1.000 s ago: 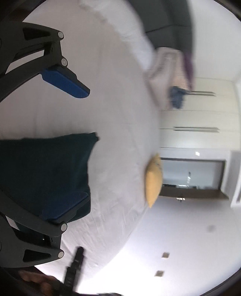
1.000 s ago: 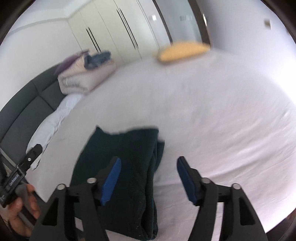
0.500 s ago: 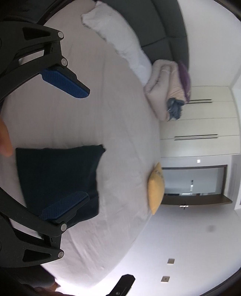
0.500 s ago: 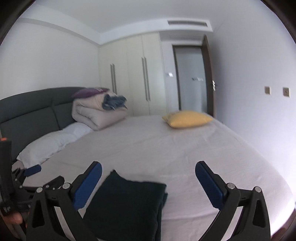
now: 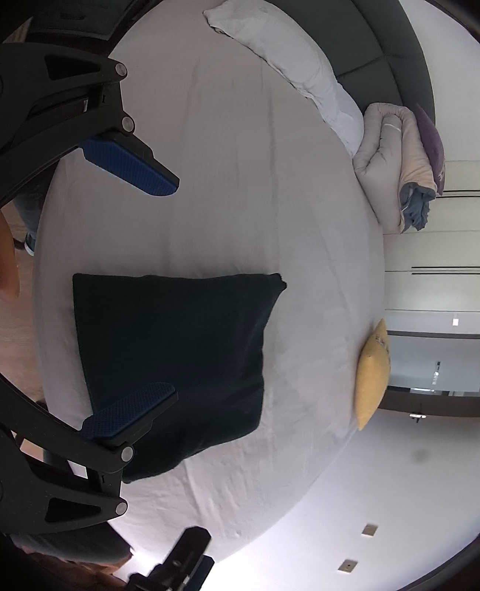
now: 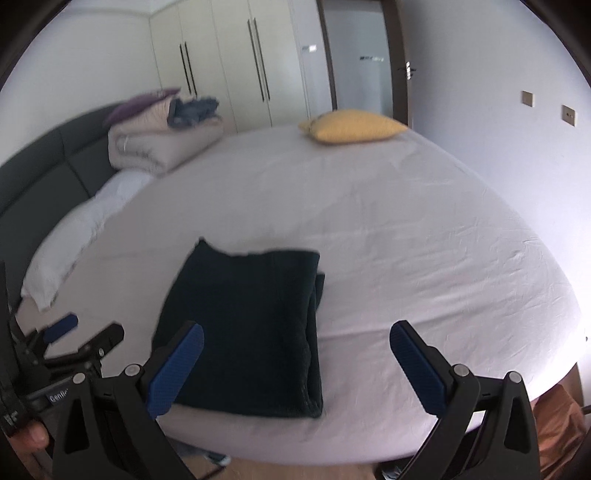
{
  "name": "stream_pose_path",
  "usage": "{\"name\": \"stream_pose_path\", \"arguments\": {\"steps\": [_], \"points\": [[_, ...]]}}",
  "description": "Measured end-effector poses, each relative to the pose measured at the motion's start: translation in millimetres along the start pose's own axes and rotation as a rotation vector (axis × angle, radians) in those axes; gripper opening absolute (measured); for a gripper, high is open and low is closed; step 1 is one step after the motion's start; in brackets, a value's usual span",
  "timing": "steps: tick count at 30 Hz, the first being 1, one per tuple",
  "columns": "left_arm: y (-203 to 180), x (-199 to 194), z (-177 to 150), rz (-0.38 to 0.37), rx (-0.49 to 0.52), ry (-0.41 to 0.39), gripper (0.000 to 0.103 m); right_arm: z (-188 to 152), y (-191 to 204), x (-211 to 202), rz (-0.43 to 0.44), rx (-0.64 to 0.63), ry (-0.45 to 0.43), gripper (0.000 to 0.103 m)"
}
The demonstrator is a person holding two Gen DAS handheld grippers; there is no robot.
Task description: Fold small clothes
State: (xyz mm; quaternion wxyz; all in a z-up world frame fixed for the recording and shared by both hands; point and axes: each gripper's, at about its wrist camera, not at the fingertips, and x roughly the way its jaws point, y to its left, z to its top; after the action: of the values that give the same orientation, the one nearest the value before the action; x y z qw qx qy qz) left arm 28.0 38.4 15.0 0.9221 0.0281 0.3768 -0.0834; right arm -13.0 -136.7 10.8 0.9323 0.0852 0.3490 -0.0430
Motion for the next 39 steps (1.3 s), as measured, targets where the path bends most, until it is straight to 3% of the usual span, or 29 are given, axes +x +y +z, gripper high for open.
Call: {"name": "stream_pose_path", "arguments": {"steps": [7, 14, 39], "points": [[-3.2, 14.6, -7.8, -0.013, -0.006, 0.022, 0.103, -19.5, 0.8, 5.1, 0.005, 0.007, 0.043, 0.103], [-4.3, 15.0, -8.6, -0.022, -0.013, 0.026, 0.103, -19.8, 7.3, 3.5, -0.007, -0.038, 0.034, 0.103], [-1.5, 30.8, -14.5, -0.028, -0.053, 0.055, 0.103, -27.1, -0.4, 19.0, -0.029, -0.019, 0.077, 0.103]]}}
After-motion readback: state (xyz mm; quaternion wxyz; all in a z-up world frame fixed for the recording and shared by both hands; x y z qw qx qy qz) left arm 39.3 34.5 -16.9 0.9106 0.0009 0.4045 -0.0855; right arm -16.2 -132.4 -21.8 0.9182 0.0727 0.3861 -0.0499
